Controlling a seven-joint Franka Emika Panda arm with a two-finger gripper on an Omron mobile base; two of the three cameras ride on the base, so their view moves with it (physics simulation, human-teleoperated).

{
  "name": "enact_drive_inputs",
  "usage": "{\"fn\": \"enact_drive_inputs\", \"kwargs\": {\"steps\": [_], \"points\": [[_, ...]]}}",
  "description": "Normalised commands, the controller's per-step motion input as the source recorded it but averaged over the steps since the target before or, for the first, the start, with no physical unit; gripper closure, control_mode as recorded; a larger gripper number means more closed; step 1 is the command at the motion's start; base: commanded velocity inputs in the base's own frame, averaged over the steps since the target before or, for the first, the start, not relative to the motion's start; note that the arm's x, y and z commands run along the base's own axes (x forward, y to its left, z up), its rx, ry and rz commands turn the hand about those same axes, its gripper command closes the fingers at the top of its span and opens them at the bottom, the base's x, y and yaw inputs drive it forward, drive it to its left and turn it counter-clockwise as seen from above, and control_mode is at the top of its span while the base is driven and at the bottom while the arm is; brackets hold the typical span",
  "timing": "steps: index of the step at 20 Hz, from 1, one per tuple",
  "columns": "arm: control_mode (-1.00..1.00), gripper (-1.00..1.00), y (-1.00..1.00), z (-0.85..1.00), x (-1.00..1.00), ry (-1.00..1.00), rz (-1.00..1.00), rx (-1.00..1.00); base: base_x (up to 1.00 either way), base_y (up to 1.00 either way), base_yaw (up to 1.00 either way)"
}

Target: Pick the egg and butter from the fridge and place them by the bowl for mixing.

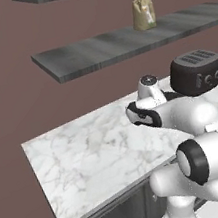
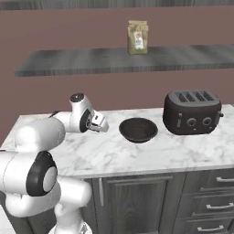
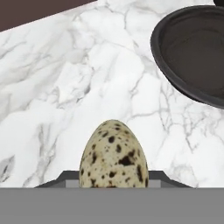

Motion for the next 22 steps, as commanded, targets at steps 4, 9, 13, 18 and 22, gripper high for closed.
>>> {"fn": "enact_drive_inputs", "kwargs": {"steps": [4,9,13,18,22], "points": [[-1.00,1.00,-0.14,-0.29,0.39,0.00,-0.11,0.00,0.00,0.00,0.00],[-1.00,1.00,-0.16,-0.35,0.35,0.00,-0.10,0.00,0.00,0.00,0.00],[-1.00,1.00,-0.15,-0.42,0.41,0.00,-0.06,0.00,0.00,0.00,0.00],[-1.00,1.00,-0.06,-0.33,0.42,0.00,-0.05,0.00,0.00,0.00,0.00],[-1.00,1.00,-0.03,-0.28,0.43,0.00,-0.04,0.00,0.00,0.00,0.00]]}}
